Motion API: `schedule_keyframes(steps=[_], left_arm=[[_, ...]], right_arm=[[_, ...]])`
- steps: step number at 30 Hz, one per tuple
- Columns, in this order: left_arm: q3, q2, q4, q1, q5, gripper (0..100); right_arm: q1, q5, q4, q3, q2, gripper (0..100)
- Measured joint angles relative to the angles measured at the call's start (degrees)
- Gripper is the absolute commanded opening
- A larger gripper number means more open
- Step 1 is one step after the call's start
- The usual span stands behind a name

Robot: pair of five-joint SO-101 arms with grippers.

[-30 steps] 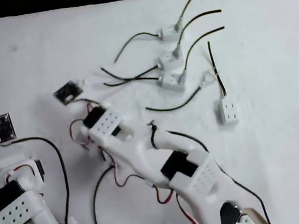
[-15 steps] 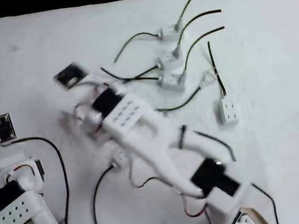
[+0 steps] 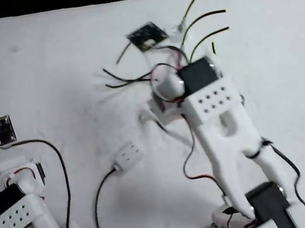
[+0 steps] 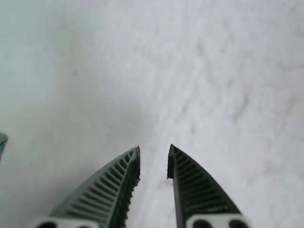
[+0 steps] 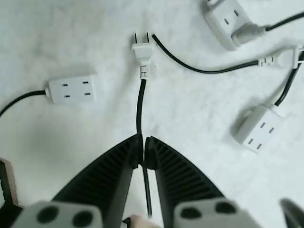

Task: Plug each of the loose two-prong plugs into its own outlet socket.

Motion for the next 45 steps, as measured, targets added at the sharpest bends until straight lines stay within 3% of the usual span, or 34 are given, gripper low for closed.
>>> schedule_keyframes(steps=[9,13,18,22,27,35,39,45], left_arm=[[0.00,0.00,0.00,0.00,0.00,11],[0.00,0.00,0.00,0.00,0.00,11],[0.00,0.00,0.00,0.00,0.00,11],[0.00,0.00,0.00,0.00,0.00,11],[0.00,0.00,0.00,0.00,0.00,11],[0.00,0.00,0.00,0.00,0.00,11],[0.00,0.00,0.00,0.00,0.00,11],[0.00,0.00,0.00,0.00,0.00,11]], right_arm=[[9.85,9.05,0.00,16.44,-14.68,1.8],[7.65,9.58,-4.84,22.95,-19.87,3.6],[-0.70,6.86,-19.25,34.64,-20.31,16.6],[-6.68,2.02,-32.53,42.73,-16.62,17.3],[-8.00,1.41,-43.43,47.03,-8.44,17.3],[-6.95,1.32,-48.09,47.21,5.89,16.5],[-6.68,1.41,-48.44,46.42,8.97,1.9],[-5.45,3.25,-48.88,46.42,10.29,1.9]])
